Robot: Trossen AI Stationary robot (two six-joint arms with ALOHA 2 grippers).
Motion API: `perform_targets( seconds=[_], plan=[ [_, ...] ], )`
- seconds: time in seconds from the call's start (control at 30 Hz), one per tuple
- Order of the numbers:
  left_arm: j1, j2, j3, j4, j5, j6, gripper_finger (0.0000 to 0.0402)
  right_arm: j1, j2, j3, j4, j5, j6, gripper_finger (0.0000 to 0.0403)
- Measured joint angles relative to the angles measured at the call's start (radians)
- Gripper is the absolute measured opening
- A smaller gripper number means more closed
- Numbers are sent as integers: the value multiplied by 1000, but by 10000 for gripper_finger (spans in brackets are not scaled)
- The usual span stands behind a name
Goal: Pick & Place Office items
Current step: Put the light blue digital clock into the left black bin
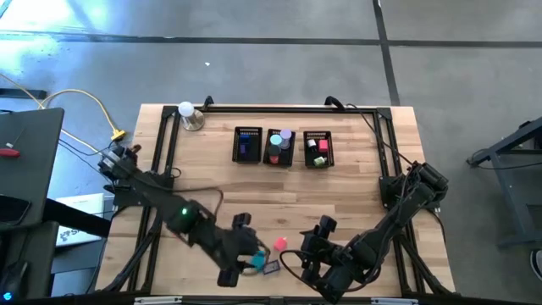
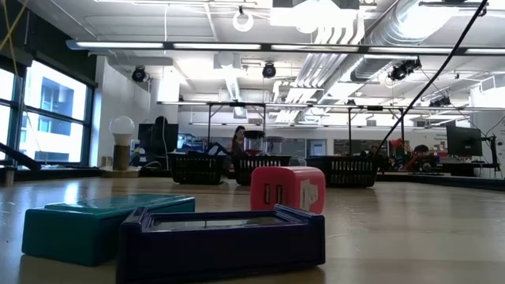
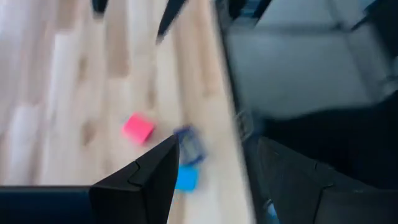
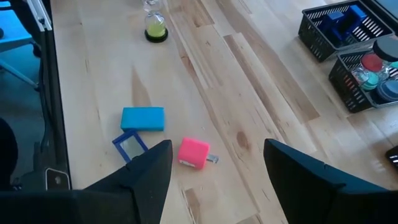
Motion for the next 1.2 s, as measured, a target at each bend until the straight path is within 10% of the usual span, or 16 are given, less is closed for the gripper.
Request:
perform_targets(
  seconds=[0.37, 0.87, 1.2],
  plan=[
    [-17, 247, 79, -201, 122, 273, 211, 0, 0, 0, 11, 16, 2, 243],
    [-13, 261, 81, -150, 164, 323, 213, 0, 0, 0, 28, 18, 0, 243],
    [-12, 280, 81, -168, 90, 314, 316, 0, 0, 0, 27, 26, -8, 243]
  ],
)
